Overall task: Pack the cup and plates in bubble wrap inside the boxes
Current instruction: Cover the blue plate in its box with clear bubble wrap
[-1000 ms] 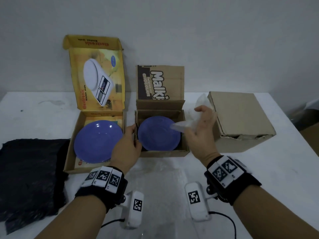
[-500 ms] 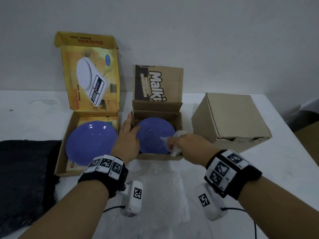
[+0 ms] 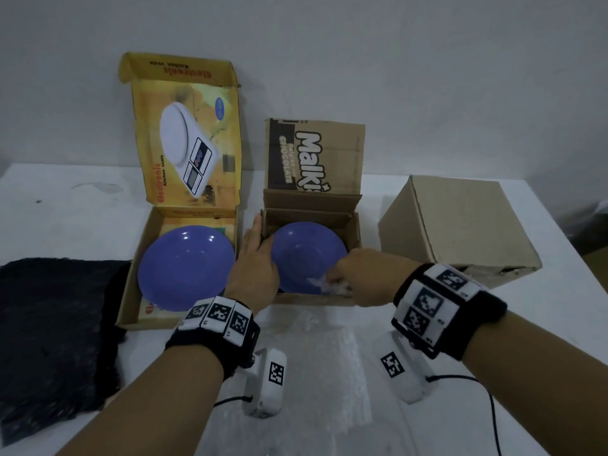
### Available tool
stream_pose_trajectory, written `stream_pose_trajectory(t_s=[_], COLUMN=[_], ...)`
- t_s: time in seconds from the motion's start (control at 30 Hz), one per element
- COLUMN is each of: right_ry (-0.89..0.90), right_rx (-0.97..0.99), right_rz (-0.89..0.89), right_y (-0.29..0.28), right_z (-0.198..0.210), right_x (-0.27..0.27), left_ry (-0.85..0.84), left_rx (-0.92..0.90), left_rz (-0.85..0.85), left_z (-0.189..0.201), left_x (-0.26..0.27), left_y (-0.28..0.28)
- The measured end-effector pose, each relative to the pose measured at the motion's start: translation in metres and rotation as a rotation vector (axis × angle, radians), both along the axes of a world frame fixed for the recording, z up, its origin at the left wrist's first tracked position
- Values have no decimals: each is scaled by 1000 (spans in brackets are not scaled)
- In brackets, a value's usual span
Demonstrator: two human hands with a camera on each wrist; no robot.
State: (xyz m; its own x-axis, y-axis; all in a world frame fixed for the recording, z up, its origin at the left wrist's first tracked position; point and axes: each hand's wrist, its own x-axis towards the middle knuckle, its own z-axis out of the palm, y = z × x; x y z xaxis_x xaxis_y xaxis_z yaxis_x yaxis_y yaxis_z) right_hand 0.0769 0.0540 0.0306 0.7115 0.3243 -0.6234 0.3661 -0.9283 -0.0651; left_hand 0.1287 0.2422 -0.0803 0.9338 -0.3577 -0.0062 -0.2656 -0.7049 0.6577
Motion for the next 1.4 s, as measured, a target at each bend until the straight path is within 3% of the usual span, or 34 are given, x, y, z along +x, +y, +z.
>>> stream_pose_trajectory(t_s=[0.37, 0.5, 0.7, 0.97, 1.17, 1.4], right_ry=[-175, -114, 161, 8, -108, 100], right_rx=[-149, -76, 80, 61, -65, 21], right_rz=[54, 8, -61, -98, 79, -93], right_y=[6, 2, 2, -3, 3, -5], right_z=[-18, -12, -15, -6, -24, 1], right_x=[5, 7, 10, 17, 12, 20], left_ry=[1, -3, -30, -37, -9, 0], left_rx=[0, 6, -7, -30, -32, -42], left_rz=[-10, -26, -32, -36, 11, 7], left_z=[-4, -3, -3, -5, -8, 0], left_x=[3, 2, 2, 1, 2, -1], left_y=[0, 1, 1, 0, 2, 2])
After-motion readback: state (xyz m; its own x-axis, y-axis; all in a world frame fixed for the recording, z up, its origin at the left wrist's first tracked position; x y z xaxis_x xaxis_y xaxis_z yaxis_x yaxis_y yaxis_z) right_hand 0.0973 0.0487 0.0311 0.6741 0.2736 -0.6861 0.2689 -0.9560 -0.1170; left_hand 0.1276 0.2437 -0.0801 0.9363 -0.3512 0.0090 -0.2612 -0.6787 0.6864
